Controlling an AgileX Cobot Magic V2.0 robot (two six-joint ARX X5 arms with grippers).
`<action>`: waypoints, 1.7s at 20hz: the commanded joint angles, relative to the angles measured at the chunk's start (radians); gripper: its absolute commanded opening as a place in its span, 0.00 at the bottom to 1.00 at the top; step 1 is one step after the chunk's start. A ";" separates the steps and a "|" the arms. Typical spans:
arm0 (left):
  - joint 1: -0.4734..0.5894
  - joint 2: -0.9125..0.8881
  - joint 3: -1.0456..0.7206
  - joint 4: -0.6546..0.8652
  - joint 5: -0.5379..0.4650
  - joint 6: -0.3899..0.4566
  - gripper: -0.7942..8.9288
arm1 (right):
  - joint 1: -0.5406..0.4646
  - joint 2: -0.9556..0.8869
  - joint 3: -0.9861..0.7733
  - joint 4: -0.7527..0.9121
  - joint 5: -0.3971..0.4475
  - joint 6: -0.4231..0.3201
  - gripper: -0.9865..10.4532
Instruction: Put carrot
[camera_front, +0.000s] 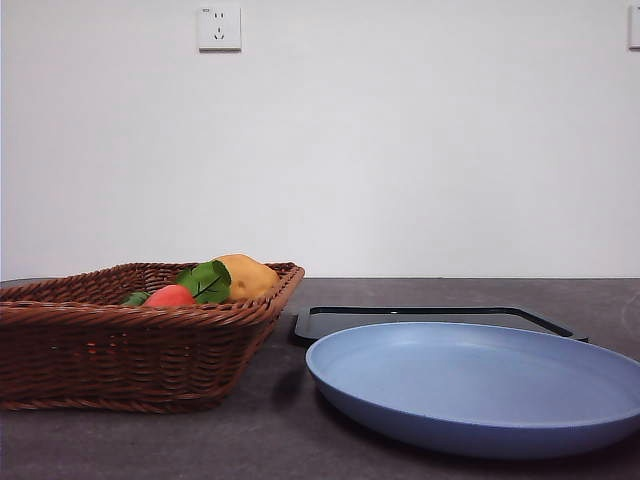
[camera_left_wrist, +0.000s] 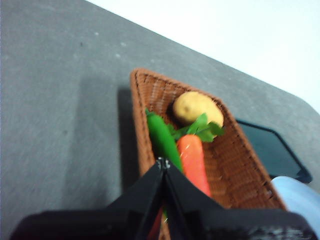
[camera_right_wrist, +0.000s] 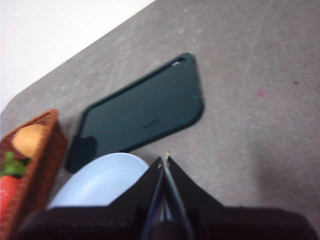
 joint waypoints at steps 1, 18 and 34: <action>-0.001 0.062 0.051 0.035 0.032 0.001 0.09 | 0.002 0.061 0.068 -0.013 -0.017 -0.004 0.09; -0.222 0.766 0.497 -0.145 0.185 0.235 0.09 | 0.003 0.711 0.340 -0.137 -0.319 -0.217 0.11; -0.296 0.819 0.504 -0.145 0.181 0.232 0.35 | 0.057 1.111 0.340 -0.018 -0.267 -0.224 0.20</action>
